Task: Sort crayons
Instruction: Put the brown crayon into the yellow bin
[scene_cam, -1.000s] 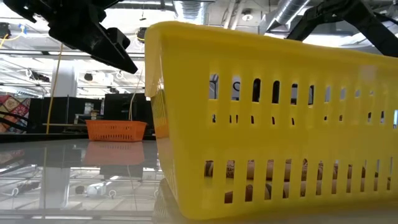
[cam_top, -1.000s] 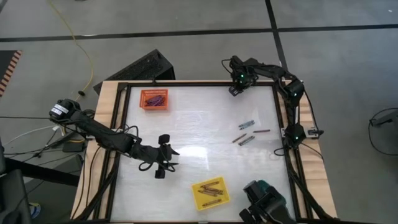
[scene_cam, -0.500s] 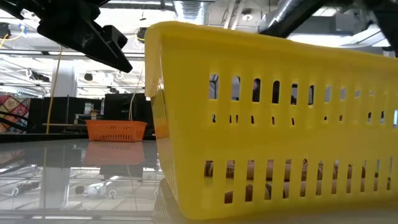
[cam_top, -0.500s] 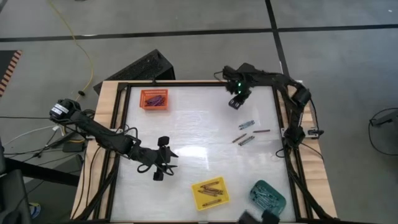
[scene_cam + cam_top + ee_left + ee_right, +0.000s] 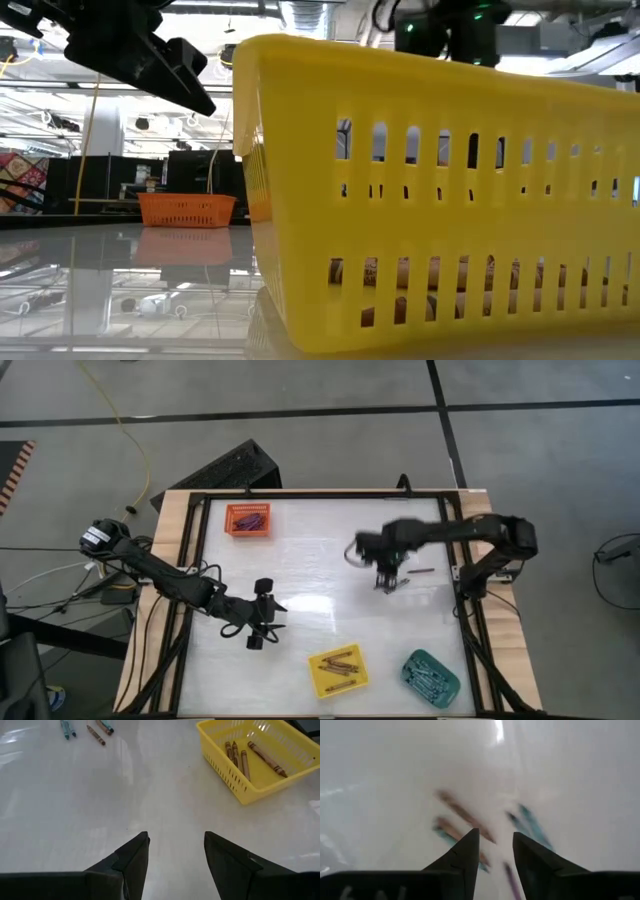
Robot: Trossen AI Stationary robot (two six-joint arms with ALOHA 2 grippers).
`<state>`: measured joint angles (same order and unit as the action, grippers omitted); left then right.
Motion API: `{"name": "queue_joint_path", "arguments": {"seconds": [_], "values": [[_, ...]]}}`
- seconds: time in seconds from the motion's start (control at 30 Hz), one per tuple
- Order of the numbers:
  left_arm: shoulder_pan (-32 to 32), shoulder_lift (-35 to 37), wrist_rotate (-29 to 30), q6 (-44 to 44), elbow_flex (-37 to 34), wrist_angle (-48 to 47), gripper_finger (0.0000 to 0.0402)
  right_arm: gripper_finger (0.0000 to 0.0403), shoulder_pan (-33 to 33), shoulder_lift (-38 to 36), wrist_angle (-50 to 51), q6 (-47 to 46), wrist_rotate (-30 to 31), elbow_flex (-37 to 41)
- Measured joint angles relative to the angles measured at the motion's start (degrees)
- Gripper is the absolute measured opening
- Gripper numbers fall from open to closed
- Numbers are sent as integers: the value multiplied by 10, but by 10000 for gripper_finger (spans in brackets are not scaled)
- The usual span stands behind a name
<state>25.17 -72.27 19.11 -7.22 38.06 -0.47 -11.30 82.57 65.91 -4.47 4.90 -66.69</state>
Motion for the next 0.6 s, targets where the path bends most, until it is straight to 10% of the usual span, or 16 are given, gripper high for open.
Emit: {"name": "queue_joint_path", "arguments": {"seconds": [0.23,0.6], "values": [[0,0,3,21,0,18,181,128,120,-8,-59,-5,84,61],[-1,0,7,15,0,18,181,122,103,45,-66,10,72,60]]}}
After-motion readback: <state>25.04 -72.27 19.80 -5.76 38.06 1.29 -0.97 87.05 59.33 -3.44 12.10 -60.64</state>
